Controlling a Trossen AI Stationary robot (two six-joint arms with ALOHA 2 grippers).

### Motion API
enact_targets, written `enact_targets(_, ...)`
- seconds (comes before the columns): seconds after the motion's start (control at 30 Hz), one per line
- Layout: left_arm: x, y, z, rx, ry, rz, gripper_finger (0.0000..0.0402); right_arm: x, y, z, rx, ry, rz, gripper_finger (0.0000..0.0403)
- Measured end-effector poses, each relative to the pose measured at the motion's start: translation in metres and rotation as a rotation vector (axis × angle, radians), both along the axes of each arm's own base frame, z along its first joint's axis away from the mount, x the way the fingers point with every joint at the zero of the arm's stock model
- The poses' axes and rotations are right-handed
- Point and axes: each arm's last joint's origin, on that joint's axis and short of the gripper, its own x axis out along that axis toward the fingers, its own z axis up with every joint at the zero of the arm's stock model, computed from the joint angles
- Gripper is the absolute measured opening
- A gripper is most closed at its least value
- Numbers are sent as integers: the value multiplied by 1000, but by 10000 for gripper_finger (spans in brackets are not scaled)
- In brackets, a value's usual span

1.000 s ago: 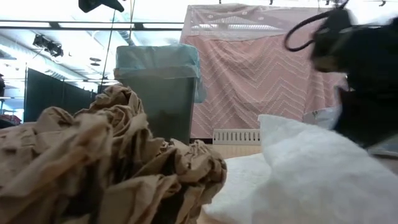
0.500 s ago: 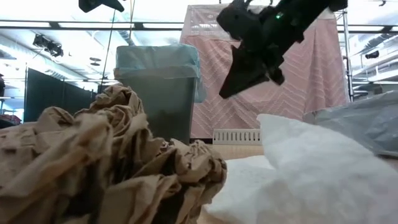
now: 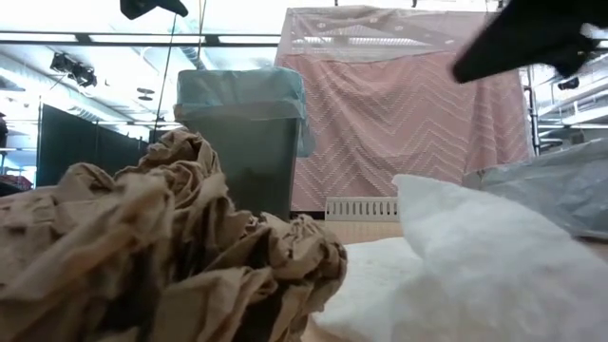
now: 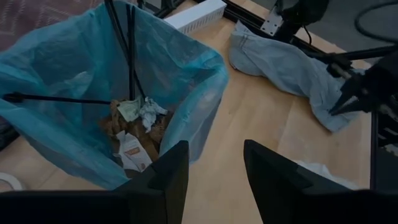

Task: Place trash/remove bag and relplace
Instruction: Put the transparent piece of plastic into the black trash bin

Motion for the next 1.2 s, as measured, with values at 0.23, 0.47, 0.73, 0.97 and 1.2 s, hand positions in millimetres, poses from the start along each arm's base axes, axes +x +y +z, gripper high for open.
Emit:
enact_targets(0.23, 0, 1, 0, 27, -1, 34, 162, -28, 8, -61, 185, 23, -51, 62)
enact_targets(0.47, 1, 2, 0, 43, 5, 56, 162, -10, 3, -80, 93, 102, 0, 199)
enact_targets(0.73, 4, 3, -2, 87, 30, 67, 162, 14, -11, -107, 74, 227, 20, 323)
enact_targets(0.97, 12, 4, -5, 106, 59, 63, 162, 27, -25, -109, 73, 236, -21, 316)
enact_targets(1.2, 19, 6, -9, 128, 94, 55, 162, 43, -45, -109, 31, 284, -15, 195)
